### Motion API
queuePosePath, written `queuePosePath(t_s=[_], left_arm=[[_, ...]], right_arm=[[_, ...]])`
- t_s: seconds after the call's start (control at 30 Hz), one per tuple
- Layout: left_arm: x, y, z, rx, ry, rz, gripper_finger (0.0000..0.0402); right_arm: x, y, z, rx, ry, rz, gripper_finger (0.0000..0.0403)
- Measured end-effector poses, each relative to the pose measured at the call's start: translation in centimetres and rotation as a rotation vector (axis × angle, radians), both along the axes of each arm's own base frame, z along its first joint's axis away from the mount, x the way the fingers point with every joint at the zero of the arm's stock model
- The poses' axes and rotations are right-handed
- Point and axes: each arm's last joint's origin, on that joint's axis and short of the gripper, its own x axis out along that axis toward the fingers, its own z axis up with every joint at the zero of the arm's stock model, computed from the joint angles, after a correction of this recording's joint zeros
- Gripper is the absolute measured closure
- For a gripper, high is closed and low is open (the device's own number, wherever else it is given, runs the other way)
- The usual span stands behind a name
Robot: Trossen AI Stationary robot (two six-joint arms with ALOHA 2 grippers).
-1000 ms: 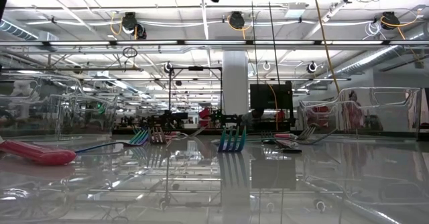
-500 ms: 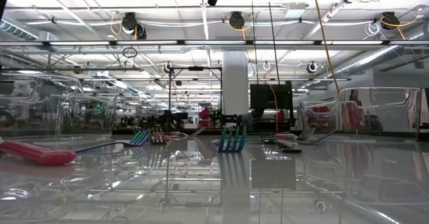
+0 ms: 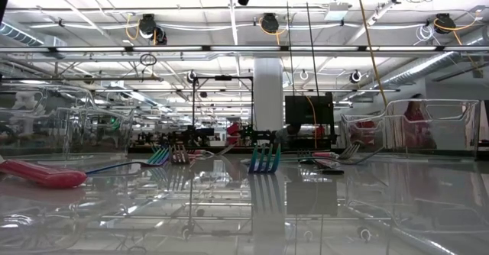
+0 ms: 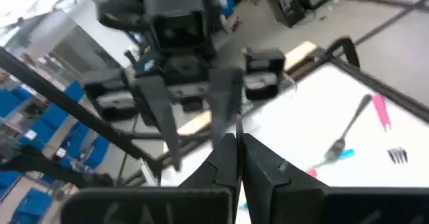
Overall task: Sort silverware by color (type)
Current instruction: Put the black fork into the top right transparent bin
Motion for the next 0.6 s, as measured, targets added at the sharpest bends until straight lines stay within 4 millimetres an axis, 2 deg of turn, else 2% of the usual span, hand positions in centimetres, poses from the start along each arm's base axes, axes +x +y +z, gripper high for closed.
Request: queuePosePath(t_s=[0.17,0.6], left_arm=[[0.0,0.0,0.0,0.000,0.000,0.000,0.0268],[0.0,0.0,0.0,-0.008,0.003,0.006,0.0268]], right_arm=[[-1.1,-1.2,-0.7,-0.020,0.061,-0.007,0.0400],[-5.6,-3.3,-2.7,-0.050,0.282,-0.127,0.0399]])
